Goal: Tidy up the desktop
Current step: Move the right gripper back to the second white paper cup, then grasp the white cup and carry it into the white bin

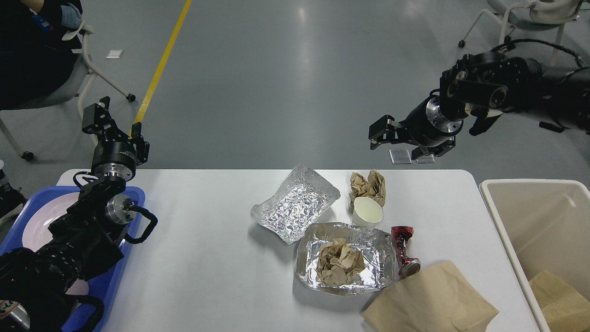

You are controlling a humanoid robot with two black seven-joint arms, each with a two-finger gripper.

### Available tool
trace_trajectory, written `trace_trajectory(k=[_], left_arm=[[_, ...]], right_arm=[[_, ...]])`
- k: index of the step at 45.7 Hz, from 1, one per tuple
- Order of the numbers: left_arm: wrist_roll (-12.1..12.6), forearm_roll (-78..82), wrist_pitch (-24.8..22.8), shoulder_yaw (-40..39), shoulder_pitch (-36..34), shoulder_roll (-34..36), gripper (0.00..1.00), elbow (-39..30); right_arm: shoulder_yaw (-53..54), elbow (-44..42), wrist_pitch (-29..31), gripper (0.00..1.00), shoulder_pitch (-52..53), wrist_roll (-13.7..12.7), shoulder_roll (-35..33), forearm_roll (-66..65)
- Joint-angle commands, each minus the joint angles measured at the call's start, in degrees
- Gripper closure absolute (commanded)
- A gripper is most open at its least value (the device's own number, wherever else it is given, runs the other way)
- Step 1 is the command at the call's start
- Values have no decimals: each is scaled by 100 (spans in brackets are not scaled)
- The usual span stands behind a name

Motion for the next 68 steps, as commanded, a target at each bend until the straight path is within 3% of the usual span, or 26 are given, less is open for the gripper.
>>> trace_trajectory(k=[1, 6, 12, 21, 26, 33, 41, 47, 68], left_arm=[[0, -5, 0, 0, -3, 0, 4, 0], [0, 4, 0, 0, -3, 0, 4, 0], [0, 4, 0, 0, -3, 0, 4, 0], [0, -5, 0, 0, -3, 0, 4, 0], [0, 4, 0, 0, 6, 0, 4, 0], [0, 4, 0, 0, 6, 0, 4, 0], [0, 4, 0, 0, -3, 0, 4, 0], [0, -5, 0, 0, -3, 0, 4, 0], [0, 4, 0, 0, -3, 0, 4, 0]], right_arm=[[59, 642, 922, 0, 668, -6, -65, 0], [32, 1337, 985, 0, 1275, -6, -311, 0], [111, 1163, 625, 0, 838, -14, -391, 9], [384, 442, -728, 0, -972, -23, -303, 9], [656, 231, -1922, 0, -1834, -32, -145, 9], [841, 222, -2794, 0, -2240, -23, -136, 9], [841, 134, -3058, 3, -2407, -23, -127, -9], [823, 20, -3111, 21, -2565, -23, -101, -18], [920, -24, -3129, 29, -2758, -14, -48, -35]])
